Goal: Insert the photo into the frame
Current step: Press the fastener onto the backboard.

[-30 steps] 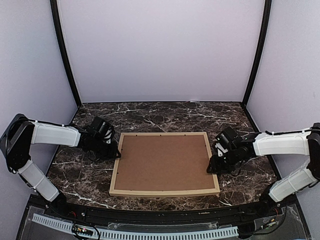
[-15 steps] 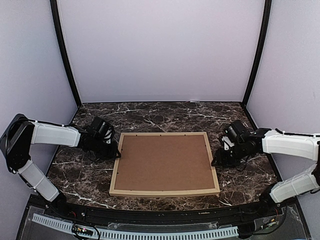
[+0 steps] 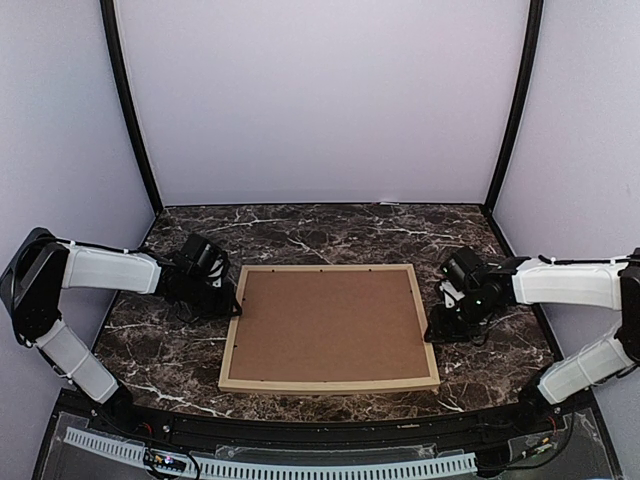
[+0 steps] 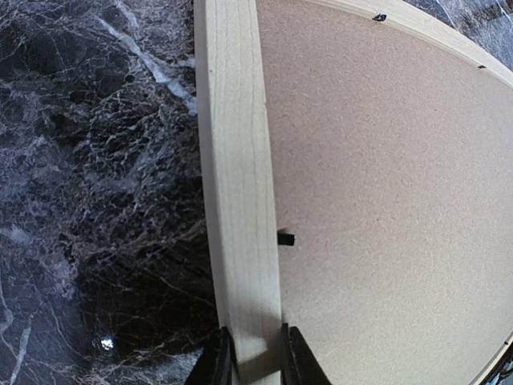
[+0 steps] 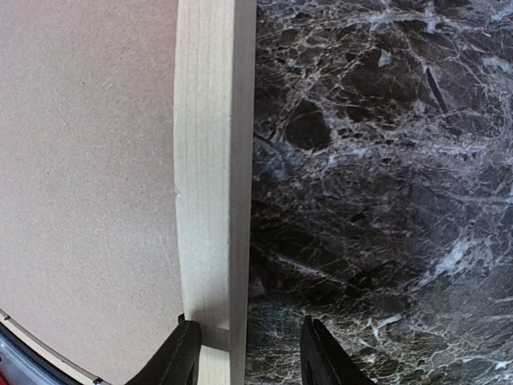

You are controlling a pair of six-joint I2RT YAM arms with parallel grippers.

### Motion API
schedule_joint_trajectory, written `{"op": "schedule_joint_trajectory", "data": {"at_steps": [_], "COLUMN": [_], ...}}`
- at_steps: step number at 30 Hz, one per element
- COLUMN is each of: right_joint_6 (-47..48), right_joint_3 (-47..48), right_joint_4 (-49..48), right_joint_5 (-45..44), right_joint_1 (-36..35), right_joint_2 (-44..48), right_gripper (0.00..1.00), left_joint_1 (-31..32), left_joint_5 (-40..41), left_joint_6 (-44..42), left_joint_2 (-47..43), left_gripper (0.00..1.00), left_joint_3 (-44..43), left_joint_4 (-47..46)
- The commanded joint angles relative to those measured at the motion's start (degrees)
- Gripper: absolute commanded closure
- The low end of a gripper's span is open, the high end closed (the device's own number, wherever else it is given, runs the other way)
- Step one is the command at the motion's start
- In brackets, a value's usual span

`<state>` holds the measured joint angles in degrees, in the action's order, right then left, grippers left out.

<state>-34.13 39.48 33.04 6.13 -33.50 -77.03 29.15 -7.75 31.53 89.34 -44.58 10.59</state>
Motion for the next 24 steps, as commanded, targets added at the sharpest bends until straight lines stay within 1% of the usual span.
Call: {"op": "schedule_joint_trajectory", "data": {"at_steps": [1,13,24], "right_joint_6": [0.80,-0.04,-1.24], "right_joint_3": [1.51,2.18,0.22], "right_joint_4": [0.19,0.36,-0.95], "right_joint_5": [-1.08,-1.62,-2.07], "right_joint_1": [-0.51,-2.97,-4.16], "right_joint_2": [-1.12,-2.50,-3.74], "right_gripper": [0.57,0.57,0.58], "left_joint_1": [0.47,0.47,0.47], "left_joint_5": [-0.73,-0.63,-0.43], "left_joint_6": [-0.59,-0.68,-0.68], "left_joint_2": [2.20,2.20,1.93], "left_gripper": [0.97,0.97,0.98], "left_joint_3": [1.96,1.90,2.38], "left_joint_4": [0.76,1.00,0.85]}}
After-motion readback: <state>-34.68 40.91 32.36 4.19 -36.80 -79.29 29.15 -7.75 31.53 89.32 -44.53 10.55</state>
